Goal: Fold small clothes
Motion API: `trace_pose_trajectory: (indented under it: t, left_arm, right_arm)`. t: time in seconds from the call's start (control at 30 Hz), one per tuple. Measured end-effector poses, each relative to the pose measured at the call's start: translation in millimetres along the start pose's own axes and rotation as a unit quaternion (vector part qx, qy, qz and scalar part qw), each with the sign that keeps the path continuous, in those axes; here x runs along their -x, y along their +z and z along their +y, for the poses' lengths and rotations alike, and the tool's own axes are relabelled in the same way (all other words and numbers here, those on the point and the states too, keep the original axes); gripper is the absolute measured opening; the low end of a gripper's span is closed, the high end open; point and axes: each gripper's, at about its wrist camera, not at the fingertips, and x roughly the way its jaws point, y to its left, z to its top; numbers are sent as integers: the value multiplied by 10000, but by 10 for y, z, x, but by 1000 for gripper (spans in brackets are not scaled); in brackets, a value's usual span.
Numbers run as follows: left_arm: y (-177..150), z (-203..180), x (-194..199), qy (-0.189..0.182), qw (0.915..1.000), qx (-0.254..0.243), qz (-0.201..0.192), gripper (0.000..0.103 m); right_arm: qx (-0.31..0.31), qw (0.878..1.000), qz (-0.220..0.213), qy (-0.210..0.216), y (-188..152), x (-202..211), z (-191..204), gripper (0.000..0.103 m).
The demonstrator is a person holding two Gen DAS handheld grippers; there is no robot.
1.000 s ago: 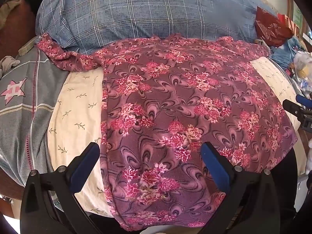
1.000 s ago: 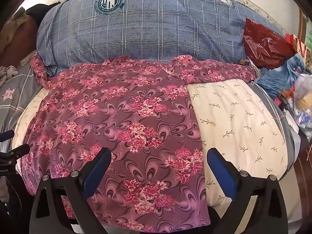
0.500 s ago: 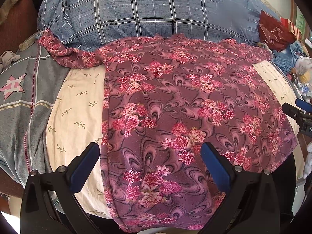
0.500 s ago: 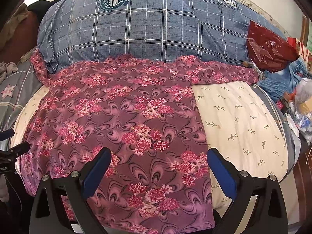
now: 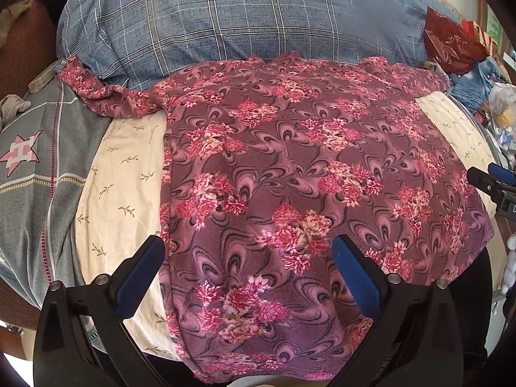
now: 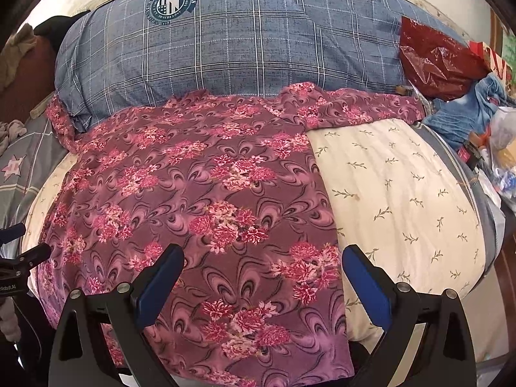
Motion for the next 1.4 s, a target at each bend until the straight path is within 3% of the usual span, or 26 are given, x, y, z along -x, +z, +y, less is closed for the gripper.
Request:
trace_pose_trajectory:
  t: [0.37,0.53,0.67,0.8,0.83,0.87,0.9,0.93,0.97,1.0,1.03,1.07,1.13,1.2,1.27,1.33,1.4]
  left_arm:
    - [70,-87,-11,124,9998,-121,-118,103]
    - [148,275,-43,213,9990,390,53,103]
    - [111,732,-200,519,9924,1015,456,103]
    - [-48,862,-440,343,9843,1348,1082,103]
    - [-99,825,-526,182,9817,1392,1289,103]
    - [-129,772,-554,198,9815,1343,1348,103]
    - [-136,715,-535,310,9844,1231,1216,103]
    - [-134,660,-512,268,9869,1113,1137,93]
    - [-113,628,-484,209,9882,1037,1103,76]
    - [-72,625,-448,49,9891,1002,1080,61]
    - [-28,651,-425,-104,9881,1033,1139,26]
    - [49,695,-439,-327,9848,1186,1224,12]
    - [169,853,-443,-702,9764,1603,1263,10]
    - [200,962,-416,-572,9767,1693,1190,9]
    - [89,963,-405,-263,9785,1617,1253,10]
    - [-19,993,-484,-219,9772,1628,1344,12]
    - [18,961,-438,-147,9803,1509,1266,12]
  right_arm:
    - [-66,10000,29,67,-38,-14,-80,99]
    - [-304,9995,122,-46,-47,-40,-302,99]
    - [-624,9965,435,-339,-150,-139,-640,99]
    - [-935,9910,951,-49,-370,-339,-791,97]
    - [-959,9899,1038,107,-410,-380,-768,94]
    - [-933,9887,1135,302,-462,-425,-715,82]
    - [-762,9913,1054,175,-487,-410,-638,79]
    - [-584,9938,937,141,-500,-377,-585,74]
    - [-390,9954,852,179,-493,-340,-521,56]
    - [-288,9957,803,369,-477,-311,-498,12]
    - [-319,9940,832,629,-443,-283,-514,6]
    - [-394,9937,798,686,-399,-241,-545,4]
    - [-591,9919,550,977,-314,-59,-669,4]
    - [-844,9904,216,1070,-265,172,-841,3]
    - [-1052,9886,148,1067,-247,198,-976,3]
    - [-1240,9863,407,1007,-344,69,-1060,3]
    - [-1266,9834,954,880,-481,-174,-1054,4]
